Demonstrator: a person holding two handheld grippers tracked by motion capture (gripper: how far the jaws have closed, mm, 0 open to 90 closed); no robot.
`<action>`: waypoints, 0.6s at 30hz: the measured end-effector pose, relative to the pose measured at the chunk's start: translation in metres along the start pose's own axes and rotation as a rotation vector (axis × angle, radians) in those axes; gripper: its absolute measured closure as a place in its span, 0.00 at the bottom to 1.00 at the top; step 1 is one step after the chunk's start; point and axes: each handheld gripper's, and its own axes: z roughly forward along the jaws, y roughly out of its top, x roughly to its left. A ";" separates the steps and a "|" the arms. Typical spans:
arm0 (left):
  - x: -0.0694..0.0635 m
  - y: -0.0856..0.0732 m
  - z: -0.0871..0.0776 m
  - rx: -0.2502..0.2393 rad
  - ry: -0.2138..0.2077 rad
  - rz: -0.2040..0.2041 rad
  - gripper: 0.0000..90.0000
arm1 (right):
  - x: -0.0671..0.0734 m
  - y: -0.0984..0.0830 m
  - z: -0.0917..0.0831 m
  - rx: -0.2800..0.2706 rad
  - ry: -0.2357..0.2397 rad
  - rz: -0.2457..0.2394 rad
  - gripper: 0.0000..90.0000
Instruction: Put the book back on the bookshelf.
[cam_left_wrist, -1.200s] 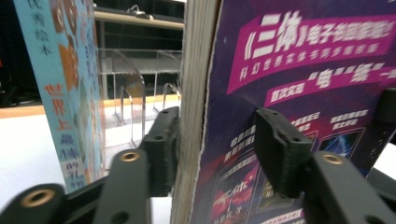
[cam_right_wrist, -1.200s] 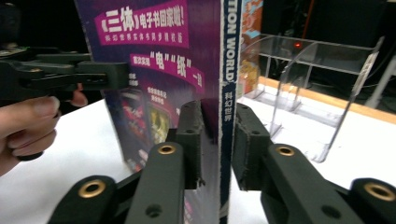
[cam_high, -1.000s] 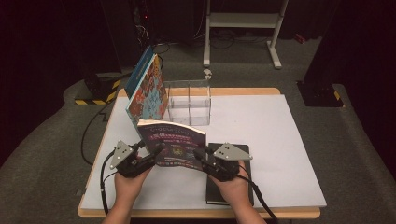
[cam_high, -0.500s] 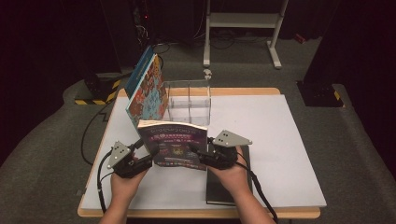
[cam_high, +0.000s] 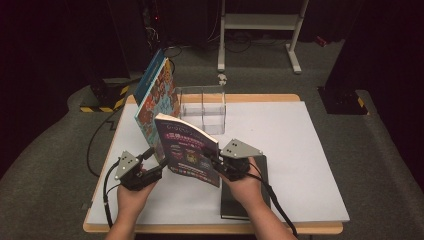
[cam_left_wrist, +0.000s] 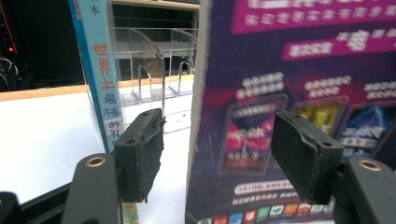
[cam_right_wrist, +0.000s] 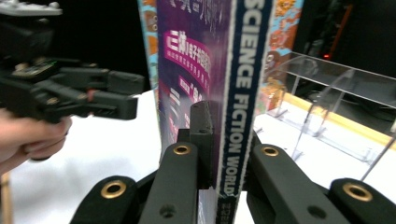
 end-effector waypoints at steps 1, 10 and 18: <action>-0.001 0.000 0.000 0.002 0.000 0.003 0.38 | -0.001 0.000 0.001 -0.004 -0.010 0.004 0.93; -0.001 -0.002 0.001 0.010 0.006 0.011 0.38 | -0.006 -0.003 0.002 -0.051 -0.108 0.031 0.93; 0.001 -0.001 0.001 0.010 0.006 0.006 0.38 | -0.011 -0.008 -0.002 -0.070 -0.177 0.079 0.93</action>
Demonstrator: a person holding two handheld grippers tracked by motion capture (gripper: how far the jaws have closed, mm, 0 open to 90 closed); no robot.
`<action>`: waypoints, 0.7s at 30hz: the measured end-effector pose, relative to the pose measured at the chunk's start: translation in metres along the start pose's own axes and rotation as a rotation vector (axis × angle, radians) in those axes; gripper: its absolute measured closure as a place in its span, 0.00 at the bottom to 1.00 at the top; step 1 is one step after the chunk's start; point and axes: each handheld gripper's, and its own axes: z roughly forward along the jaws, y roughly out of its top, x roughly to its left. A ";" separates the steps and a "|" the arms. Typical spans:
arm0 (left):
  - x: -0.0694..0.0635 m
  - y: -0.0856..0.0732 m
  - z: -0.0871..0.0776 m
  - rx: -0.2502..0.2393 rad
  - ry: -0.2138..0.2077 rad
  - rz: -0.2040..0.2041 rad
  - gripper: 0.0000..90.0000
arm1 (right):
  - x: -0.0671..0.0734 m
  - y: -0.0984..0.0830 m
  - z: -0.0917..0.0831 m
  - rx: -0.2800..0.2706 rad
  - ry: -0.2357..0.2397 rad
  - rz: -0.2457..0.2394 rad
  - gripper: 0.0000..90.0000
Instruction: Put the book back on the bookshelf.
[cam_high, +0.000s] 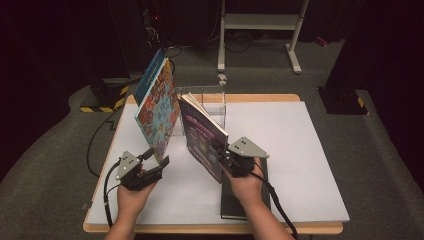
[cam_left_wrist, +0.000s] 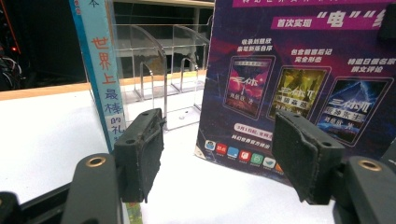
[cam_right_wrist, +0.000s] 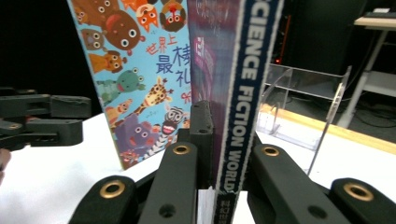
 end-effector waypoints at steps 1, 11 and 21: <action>0.000 0.000 0.000 -0.001 -0.003 -0.003 0.38 | 0.000 0.000 0.000 0.001 0.006 0.001 0.92; -0.007 0.004 -0.002 -0.042 -0.095 -0.029 0.36 | -0.001 -0.014 -0.013 0.036 0.042 0.028 0.78; -0.043 0.022 0.008 -0.062 -0.292 -0.060 0.28 | 0.003 -0.047 -0.019 0.084 0.057 0.057 0.81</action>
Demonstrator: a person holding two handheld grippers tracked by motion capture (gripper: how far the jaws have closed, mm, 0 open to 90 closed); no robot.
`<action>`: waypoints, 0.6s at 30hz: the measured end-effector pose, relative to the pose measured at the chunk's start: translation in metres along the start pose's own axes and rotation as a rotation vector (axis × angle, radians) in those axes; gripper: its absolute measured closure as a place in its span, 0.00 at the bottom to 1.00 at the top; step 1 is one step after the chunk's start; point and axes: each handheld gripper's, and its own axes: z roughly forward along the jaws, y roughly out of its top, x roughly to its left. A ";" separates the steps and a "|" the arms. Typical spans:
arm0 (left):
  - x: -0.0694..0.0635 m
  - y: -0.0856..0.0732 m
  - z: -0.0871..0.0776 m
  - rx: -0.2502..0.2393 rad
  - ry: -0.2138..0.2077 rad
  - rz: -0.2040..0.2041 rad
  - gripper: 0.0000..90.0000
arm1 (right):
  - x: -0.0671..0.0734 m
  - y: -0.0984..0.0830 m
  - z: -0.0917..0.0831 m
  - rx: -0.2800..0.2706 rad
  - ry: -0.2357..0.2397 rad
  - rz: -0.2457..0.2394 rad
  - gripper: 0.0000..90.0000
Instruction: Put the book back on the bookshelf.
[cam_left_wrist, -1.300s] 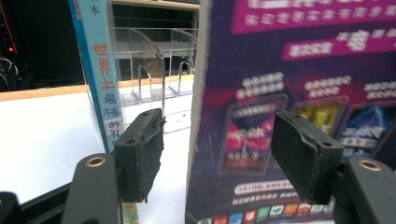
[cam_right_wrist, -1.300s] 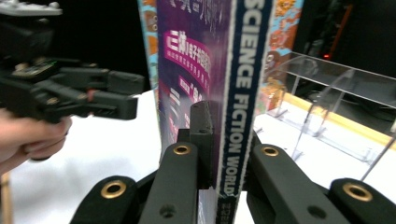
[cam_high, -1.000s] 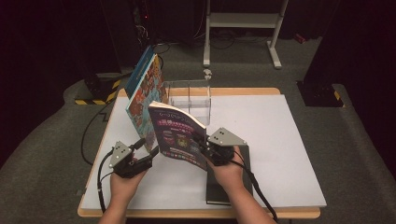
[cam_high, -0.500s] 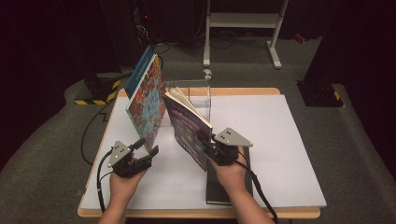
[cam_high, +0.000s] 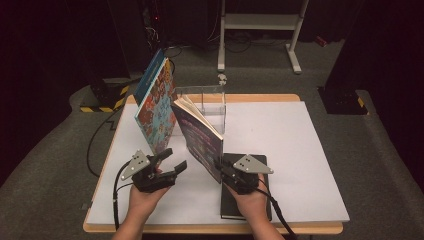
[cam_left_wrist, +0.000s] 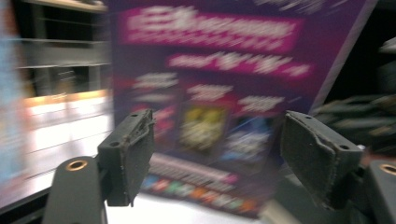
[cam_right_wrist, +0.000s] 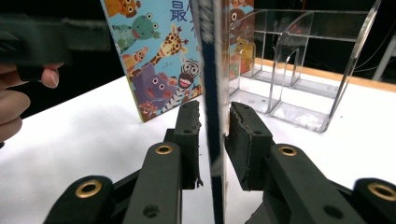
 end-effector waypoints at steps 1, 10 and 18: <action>-0.007 0.003 0.004 -0.017 -0.044 -0.019 0.27 | 0.000 -0.002 0.000 0.002 0.004 0.006 0.81; -0.040 0.018 0.038 -0.042 -0.093 -0.033 0.19 | 0.007 -0.009 0.004 0.009 0.065 0.031 0.80; -0.045 0.020 0.044 -0.048 -0.008 -0.010 0.16 | 0.014 -0.011 0.005 0.006 0.103 0.045 0.75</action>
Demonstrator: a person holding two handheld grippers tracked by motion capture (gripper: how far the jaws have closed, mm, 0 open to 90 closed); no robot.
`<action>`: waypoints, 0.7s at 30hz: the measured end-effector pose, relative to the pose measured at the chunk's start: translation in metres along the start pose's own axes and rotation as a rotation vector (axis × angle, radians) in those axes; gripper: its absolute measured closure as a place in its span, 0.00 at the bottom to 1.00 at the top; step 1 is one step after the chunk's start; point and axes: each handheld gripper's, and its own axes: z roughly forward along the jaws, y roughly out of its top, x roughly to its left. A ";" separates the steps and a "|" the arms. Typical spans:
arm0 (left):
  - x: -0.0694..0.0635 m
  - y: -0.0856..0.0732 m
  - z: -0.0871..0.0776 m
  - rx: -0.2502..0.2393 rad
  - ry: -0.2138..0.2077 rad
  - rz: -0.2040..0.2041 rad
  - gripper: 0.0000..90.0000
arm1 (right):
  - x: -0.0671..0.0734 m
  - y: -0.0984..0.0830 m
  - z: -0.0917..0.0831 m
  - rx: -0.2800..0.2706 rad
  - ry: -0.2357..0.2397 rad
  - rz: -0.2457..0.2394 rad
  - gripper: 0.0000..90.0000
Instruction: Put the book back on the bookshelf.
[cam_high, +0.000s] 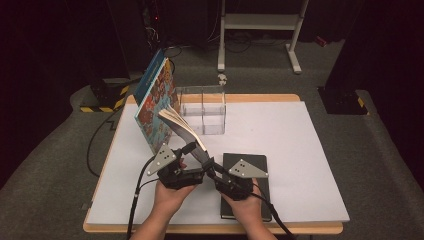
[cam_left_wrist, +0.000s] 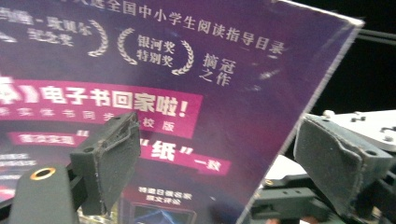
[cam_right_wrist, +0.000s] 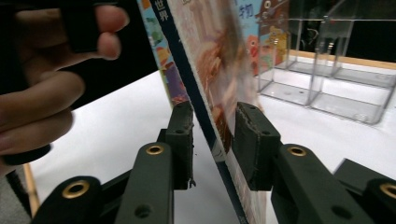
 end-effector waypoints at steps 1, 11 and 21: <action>0.000 0.001 0.000 0.000 0.014 0.000 0.16 | 0.001 0.000 0.001 0.001 0.007 -0.001 0.74; 0.005 0.006 0.006 0.020 0.115 0.036 0.23 | 0.014 0.002 0.006 0.005 0.074 -0.034 0.72; 0.005 0.007 0.011 0.050 0.130 0.080 0.35 | -0.011 -0.002 -0.044 0.030 -0.009 -0.083 0.58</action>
